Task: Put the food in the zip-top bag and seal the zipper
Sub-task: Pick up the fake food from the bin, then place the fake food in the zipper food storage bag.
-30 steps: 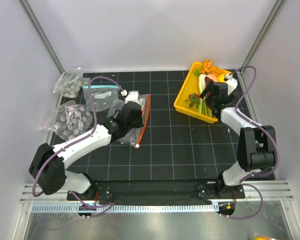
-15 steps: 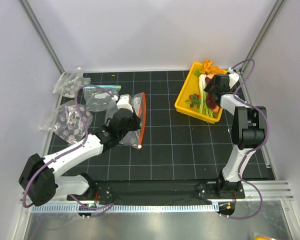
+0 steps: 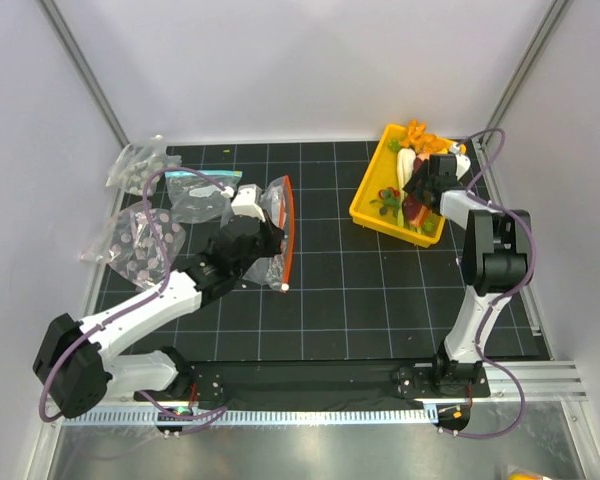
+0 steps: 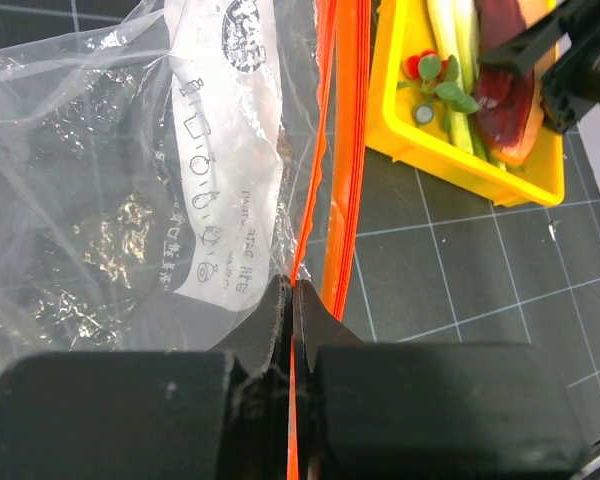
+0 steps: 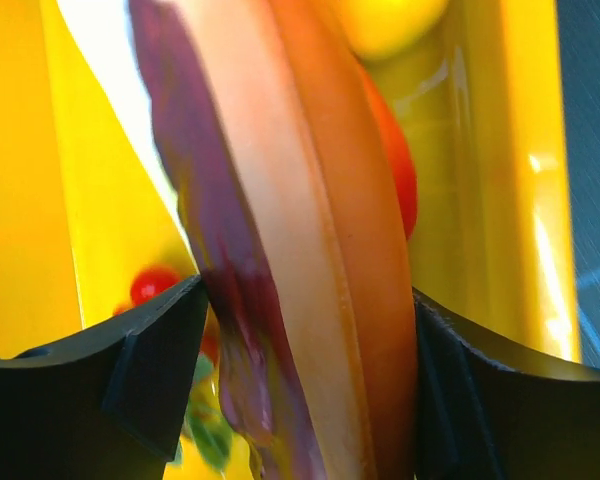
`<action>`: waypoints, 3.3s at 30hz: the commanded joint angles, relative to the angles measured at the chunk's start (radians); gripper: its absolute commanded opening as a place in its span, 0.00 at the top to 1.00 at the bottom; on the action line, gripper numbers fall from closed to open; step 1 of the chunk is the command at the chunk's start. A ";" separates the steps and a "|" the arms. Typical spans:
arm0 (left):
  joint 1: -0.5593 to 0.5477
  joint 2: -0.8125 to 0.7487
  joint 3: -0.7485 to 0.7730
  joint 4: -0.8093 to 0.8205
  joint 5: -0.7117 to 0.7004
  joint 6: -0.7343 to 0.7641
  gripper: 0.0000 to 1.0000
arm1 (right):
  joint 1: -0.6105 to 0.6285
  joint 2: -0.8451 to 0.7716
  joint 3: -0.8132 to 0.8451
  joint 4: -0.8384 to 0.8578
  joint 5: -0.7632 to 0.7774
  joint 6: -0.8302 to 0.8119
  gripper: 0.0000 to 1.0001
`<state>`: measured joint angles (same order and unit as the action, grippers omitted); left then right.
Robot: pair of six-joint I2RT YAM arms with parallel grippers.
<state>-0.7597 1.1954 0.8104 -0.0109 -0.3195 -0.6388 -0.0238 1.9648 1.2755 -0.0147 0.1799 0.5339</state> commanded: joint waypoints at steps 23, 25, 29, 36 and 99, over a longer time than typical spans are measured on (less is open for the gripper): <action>-0.003 0.026 0.076 -0.021 -0.009 0.100 1.00 | 0.314 -0.745 -0.432 0.073 -0.221 0.049 0.75; -0.004 0.035 0.084 -0.024 -0.009 0.113 1.00 | 0.356 -0.794 -0.474 0.078 -0.259 0.051 0.75; -0.004 0.056 0.095 -0.034 -0.018 0.129 1.00 | 0.375 -0.914 -0.562 0.093 -0.367 0.060 0.85; -0.004 0.073 0.101 -0.032 -0.085 0.165 1.00 | 0.427 -0.936 -0.564 0.064 -0.594 0.001 0.92; -0.245 0.141 0.199 -0.118 -0.078 0.154 1.00 | 0.734 -0.778 -0.438 -0.071 -0.379 -0.097 0.29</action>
<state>-1.0382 1.2865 0.9573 -0.0895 -0.3389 -0.4400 0.6868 1.2327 0.8093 -0.1486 -0.1444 0.4290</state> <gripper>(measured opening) 0.009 0.703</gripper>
